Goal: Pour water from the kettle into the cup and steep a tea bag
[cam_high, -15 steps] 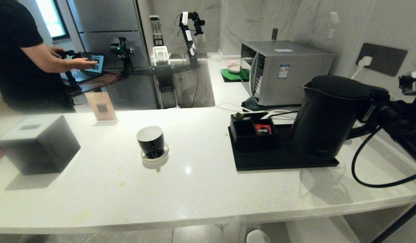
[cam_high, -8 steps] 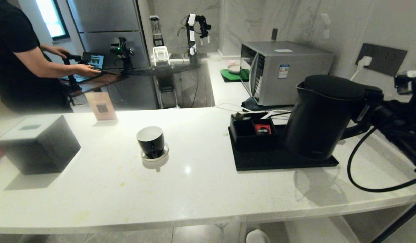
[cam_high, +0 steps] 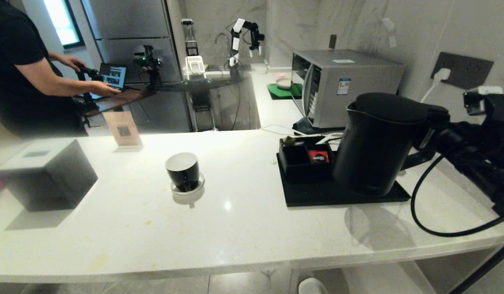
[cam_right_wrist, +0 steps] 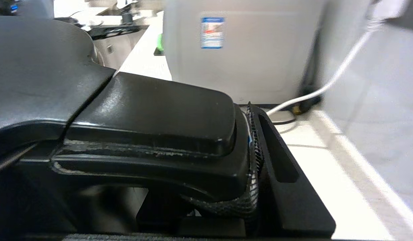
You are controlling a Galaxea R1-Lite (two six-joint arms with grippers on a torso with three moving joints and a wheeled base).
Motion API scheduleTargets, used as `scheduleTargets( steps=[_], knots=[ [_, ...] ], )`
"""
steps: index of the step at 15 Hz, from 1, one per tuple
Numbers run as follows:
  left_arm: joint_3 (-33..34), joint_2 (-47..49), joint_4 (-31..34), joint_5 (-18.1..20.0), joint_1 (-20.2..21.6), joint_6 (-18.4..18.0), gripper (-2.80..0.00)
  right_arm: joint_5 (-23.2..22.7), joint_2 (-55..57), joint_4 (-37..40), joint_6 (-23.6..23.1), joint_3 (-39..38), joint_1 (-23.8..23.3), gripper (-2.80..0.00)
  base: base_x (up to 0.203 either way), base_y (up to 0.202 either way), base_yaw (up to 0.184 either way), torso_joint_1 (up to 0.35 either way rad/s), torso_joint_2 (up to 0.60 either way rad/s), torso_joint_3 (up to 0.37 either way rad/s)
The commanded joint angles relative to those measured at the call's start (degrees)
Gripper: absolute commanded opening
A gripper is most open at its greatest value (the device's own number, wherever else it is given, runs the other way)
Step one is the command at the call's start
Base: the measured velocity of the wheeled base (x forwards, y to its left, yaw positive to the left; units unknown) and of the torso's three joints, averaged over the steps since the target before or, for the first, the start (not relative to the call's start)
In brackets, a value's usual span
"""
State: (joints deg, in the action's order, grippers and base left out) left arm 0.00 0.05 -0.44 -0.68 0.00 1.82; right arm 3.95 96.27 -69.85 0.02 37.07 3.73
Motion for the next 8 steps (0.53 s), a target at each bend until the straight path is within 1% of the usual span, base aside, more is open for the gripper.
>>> scheduleTargets(
  steps=[1,8],
  knots=[
    [0.0,0.04,-0.01,-0.03,-0.01,0.03,-2.8,0.09,1.15,-0.43,0.06,0.31,0.75,-2.8,0.0,0.0,0.0,0.0,0.0,0.0],
    [0.0,-0.05,0.0,-0.03,0.0,0.03,-2.8,0.09,3.05,-0.46,0.06,1.51,1.37,-2.8,0.0,0.0,0.0,0.0,0.0,0.0]
  ],
)
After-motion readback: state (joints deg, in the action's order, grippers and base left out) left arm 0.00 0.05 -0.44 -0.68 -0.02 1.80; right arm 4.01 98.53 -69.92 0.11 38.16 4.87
